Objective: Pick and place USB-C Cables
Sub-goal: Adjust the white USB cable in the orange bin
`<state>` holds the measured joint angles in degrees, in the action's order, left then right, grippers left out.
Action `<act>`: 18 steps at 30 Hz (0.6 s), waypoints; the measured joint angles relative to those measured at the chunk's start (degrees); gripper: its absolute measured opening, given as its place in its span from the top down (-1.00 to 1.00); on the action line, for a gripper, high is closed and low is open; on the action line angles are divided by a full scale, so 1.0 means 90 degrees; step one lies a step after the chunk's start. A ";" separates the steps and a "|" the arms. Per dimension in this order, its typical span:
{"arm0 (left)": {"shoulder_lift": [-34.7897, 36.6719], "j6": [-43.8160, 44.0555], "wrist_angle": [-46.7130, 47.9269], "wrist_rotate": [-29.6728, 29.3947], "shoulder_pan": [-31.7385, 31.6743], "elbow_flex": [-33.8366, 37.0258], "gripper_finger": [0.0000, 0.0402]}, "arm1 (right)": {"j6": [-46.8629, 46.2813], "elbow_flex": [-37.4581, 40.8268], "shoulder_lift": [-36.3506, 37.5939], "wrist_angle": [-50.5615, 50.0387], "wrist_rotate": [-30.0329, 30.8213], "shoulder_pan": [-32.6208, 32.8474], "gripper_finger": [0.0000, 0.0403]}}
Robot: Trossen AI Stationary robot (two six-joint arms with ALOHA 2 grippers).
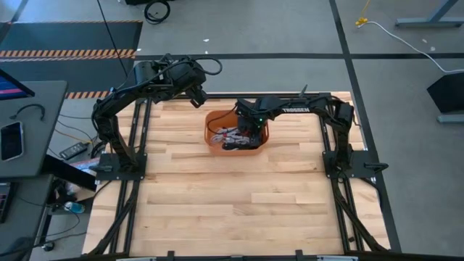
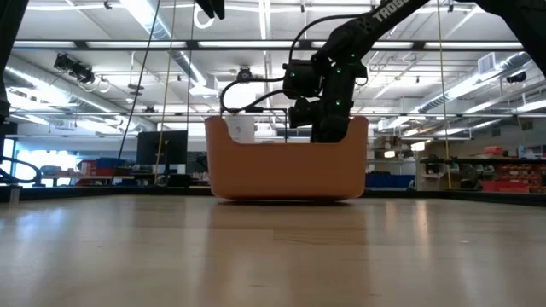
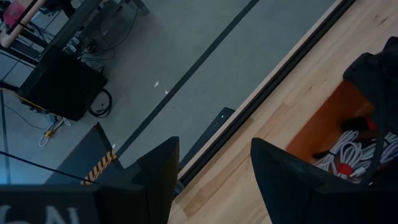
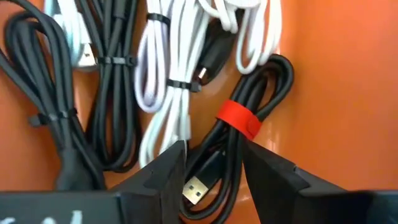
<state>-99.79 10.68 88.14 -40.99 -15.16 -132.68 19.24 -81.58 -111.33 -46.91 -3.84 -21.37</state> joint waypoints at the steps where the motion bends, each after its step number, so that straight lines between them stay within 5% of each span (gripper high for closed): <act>1: 0.0000 0.0000 0.0000 -0.0002 0.0000 0.0000 -0.02 | -0.0021 0.0000 0.0000 0.0002 -0.0004 0.0021 0.17; 11: 0.0000 0.0002 0.0000 -0.0001 0.0000 0.0000 -0.02 | -0.0374 0.0092 -0.0034 0.0052 -0.0478 0.0202 0.26; 18: 0.0000 0.0002 -0.0001 0.0000 0.0000 0.0000 -0.02 | -0.0726 0.0532 -0.0023 0.0268 -0.0712 0.0247 0.73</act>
<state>-99.79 10.70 88.13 -40.99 -15.16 -132.68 12.71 -76.79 -111.54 -44.50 -10.25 -19.14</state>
